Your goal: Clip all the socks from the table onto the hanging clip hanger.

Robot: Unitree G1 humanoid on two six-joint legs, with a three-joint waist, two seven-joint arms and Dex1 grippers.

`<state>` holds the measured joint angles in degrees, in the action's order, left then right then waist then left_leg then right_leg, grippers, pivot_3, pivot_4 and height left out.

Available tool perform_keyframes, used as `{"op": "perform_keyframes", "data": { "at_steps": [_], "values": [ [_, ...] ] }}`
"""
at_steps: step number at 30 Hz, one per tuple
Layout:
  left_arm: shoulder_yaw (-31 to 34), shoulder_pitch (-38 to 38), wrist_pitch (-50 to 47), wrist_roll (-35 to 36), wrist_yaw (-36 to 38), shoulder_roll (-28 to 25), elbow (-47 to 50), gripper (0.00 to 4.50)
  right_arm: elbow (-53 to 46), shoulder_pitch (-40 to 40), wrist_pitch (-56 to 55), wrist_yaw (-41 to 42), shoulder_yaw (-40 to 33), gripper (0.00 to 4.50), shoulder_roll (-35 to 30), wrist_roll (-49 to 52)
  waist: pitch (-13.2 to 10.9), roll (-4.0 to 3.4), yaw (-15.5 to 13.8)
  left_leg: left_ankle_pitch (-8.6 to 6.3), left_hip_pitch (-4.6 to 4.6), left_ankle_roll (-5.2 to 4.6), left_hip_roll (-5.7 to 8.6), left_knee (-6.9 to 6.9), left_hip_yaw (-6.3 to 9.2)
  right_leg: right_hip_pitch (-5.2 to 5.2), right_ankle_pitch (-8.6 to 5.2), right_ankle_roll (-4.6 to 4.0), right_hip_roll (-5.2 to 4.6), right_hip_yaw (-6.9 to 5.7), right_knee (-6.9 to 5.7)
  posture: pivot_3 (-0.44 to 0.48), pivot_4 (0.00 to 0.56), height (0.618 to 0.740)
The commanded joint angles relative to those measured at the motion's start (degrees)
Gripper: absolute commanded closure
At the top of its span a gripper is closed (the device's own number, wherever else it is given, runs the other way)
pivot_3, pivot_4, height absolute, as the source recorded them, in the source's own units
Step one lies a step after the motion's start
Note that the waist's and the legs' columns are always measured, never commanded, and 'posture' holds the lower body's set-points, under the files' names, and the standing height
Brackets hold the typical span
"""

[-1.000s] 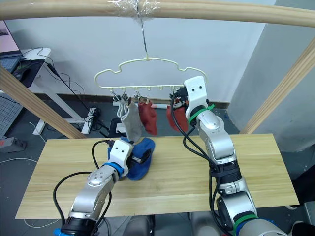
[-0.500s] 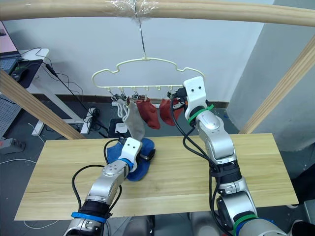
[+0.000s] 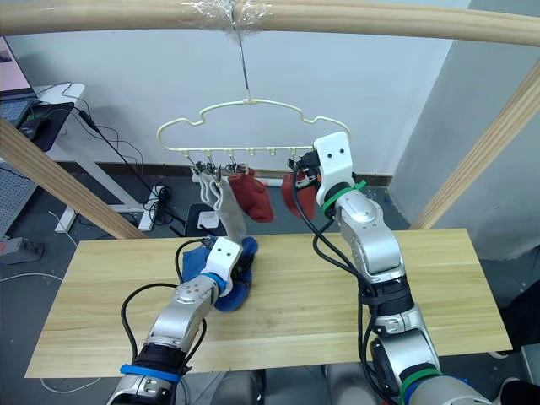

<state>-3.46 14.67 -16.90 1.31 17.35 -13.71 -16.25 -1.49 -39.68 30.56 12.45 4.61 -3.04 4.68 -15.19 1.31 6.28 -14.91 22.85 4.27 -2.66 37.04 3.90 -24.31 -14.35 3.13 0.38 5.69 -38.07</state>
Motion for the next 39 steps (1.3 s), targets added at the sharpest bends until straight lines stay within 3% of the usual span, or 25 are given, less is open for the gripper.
{"op": "perform_keyframes", "data": {
  "at_steps": [1, 2, 7, 12, 15, 26, 39],
  "values": [
    [-1.0, -2.0, 0.3, -0.9, 0.6, -0.2, 0.9, 4.31, -2.5, -0.2, -0.2, 0.2, 0.1, 4.49, 0.3, 0.7, 0.0, 0.00, 0.0, 0.00, 0.00, 0.00, 0.00, 0.00, 0.00, 0.00, 0.00, 0.00, 0.00, 0.00, 0.00, -0.102, 0.257, 0.740],
    [-1.2, -2.5, 0.7, -0.9, 0.8, -0.2, 1.6, 4.50, -2.5, -0.2, -0.3, 0.2, 0.1, 4.49, 0.4, 0.6, 0.0, 0.00, 0.0, 0.00, 0.00, 0.00, 0.00, 0.00, 0.00, 0.00, 0.00, 0.00, 0.00, 0.00, 0.00, -0.102, 0.257, 0.740],
    [-3.5, -6.1, 3.7, -1.1, 3.4, -1.0, 8.2, 4.50, -2.1, -0.3, -0.6, 0.1, 0.0, 4.49, 0.4, 0.5, 0.0, 0.00, 0.0, 0.00, 0.01, 0.00, -0.01, -0.03, 0.00, -0.01, 0.00, 0.00, 0.00, 0.00, 0.04, -0.103, 0.255, 0.740],
    [-9.5, -10.1, 13.1, -1.3, 11.0, -3.2, 17.0, 4.50, -1.9, -0.4, -0.7, 0.0, -0.3, 4.49, 0.3, 0.6, 0.0, -0.01, 0.0, 0.00, 0.03, 0.00, -0.01, -0.05, -0.02, -0.02, 0.00, 0.00, -0.01, 0.02, 0.06, -0.104, 0.254, 0.740],
    [-13.9, -7.7, 21.0, -3.5, 14.1, -3.6, 19.6, 4.50, -1.9, -0.6, -0.7, 0.0, -0.5, 4.49, 0.3, 0.6, 0.0, -0.01, -0.1, 0.00, 0.03, 0.01, 0.00, -0.04, -0.01, -0.02, 0.00, 0.00, -0.01, 0.02, 0.06, -0.102, 0.253, 0.740],
    [-12.9, 9.2, 30.3, -11.6, 2.6, 3.0, 2.9, 4.50, -2.6, -0.8, 0.0, 0.1, -0.5, 4.49, 0.4, 0.8, 0.0, -0.01, 0.2, 0.00, 0.04, -0.01, 0.02, -0.03, -0.04, -0.01, 0.00, 0.00, 0.01, 0.04, 0.09, -0.117, 0.249, 0.740],
    [-12.2, 12.4, 37.4, -13.3, -1.1, 3.2, -2.6, 4.50, -3.5, -0.5, 1.5, 0.0, -0.4, 4.49, 0.3, 1.6, 0.0, -0.01, 0.2, 0.00, 0.05, -0.01, 0.02, -0.03, -0.03, -0.02, 0.00, 0.01, 0.00, 0.02, 0.09, -0.124, 0.248, 0.740]
  ]
}}
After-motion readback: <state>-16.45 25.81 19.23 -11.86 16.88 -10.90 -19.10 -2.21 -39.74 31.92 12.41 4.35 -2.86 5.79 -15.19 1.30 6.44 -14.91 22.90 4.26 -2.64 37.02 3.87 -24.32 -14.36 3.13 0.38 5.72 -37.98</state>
